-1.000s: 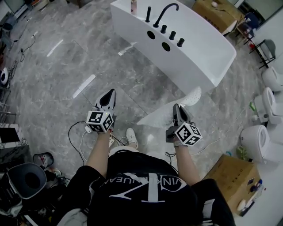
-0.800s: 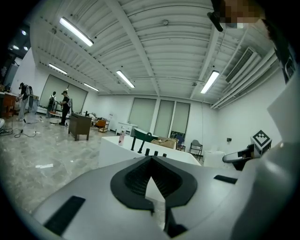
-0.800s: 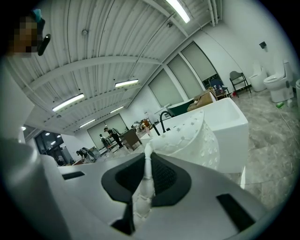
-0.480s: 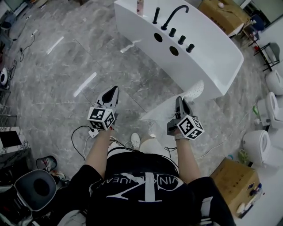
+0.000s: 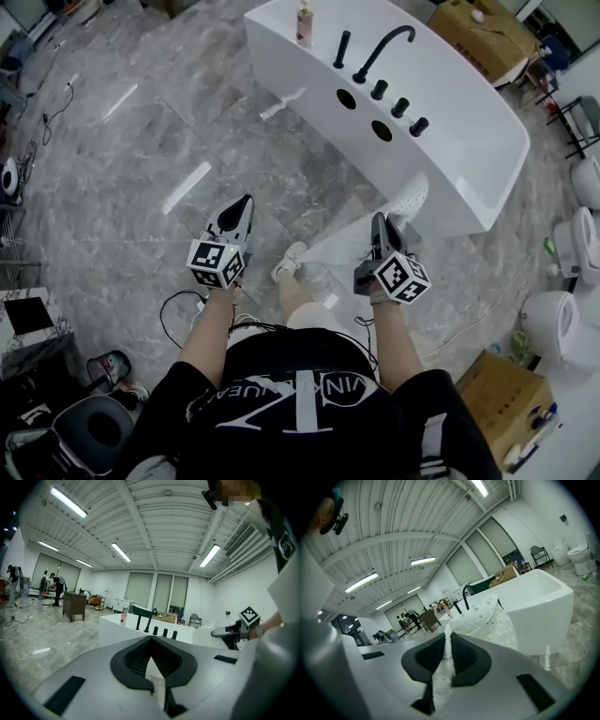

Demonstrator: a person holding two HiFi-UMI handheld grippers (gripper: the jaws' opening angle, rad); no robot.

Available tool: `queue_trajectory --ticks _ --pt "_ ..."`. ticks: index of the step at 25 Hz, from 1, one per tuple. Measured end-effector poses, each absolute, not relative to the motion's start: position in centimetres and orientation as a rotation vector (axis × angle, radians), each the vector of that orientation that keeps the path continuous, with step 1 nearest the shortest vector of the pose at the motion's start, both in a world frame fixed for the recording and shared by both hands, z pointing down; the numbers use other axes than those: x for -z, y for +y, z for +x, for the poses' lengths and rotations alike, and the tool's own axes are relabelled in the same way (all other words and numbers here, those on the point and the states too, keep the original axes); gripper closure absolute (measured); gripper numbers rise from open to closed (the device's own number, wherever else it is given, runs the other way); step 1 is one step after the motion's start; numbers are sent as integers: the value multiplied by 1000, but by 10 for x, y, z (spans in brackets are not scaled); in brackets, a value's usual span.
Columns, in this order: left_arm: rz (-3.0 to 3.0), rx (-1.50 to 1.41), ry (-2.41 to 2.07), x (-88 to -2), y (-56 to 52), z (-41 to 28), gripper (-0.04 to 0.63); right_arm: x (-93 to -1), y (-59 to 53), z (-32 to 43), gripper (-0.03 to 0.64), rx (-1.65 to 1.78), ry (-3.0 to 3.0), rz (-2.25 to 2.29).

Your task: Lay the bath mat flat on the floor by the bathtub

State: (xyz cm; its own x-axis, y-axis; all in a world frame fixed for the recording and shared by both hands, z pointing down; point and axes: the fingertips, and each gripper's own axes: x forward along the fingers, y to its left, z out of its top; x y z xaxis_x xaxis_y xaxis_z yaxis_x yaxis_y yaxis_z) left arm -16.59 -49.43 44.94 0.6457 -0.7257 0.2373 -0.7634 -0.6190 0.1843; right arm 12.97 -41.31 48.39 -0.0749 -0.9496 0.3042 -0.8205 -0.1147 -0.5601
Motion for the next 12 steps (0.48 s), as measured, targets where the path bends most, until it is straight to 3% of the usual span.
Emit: queue_trajectory --ticks 12 --pt "2628 -265 -1042 -476 -629 -141 581 -518 -525 120 573 1087 1868 -2058"
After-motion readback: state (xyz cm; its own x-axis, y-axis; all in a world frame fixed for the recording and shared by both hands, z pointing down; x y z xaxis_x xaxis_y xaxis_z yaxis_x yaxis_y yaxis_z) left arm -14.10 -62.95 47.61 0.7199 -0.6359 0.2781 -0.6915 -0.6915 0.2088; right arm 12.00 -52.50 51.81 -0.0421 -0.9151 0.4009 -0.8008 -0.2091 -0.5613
